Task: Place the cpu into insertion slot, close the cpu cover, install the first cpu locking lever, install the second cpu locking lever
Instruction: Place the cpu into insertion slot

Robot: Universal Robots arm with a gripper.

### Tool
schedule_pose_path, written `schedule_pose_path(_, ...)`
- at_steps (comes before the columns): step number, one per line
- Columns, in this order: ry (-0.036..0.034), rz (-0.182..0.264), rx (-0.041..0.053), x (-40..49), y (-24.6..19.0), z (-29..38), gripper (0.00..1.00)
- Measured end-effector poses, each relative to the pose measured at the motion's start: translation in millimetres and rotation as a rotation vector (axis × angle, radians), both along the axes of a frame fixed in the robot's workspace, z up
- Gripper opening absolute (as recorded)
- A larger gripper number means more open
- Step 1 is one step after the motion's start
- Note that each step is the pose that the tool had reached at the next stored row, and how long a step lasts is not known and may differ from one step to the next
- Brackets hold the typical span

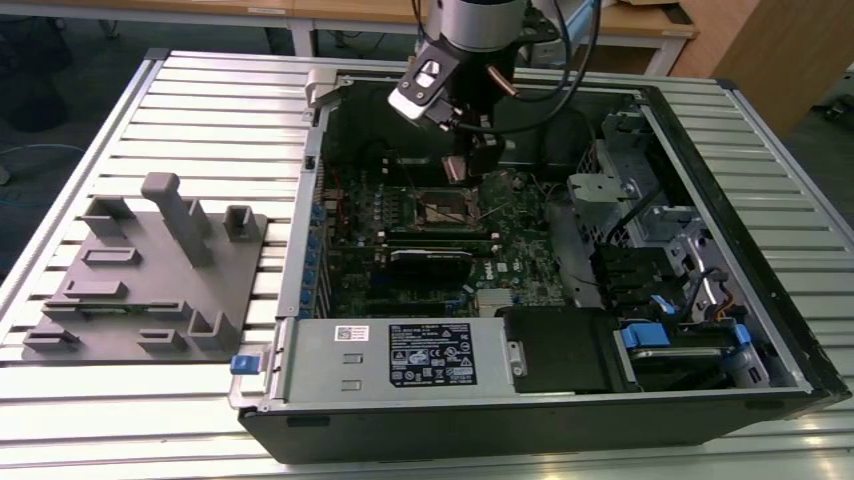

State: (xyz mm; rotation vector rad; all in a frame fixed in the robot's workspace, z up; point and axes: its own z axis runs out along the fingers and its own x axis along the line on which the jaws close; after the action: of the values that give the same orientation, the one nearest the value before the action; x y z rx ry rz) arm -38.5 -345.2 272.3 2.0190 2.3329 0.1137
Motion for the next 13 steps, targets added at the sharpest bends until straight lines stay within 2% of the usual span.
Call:
schedule_pose_path(9,0.0001,-0.161,0.0,0.0,0.0,-0.5,0.54)
schedule_pose_path(13,0.0,-0.169,0.0001,0.0,0.0,-0.6,0.54)
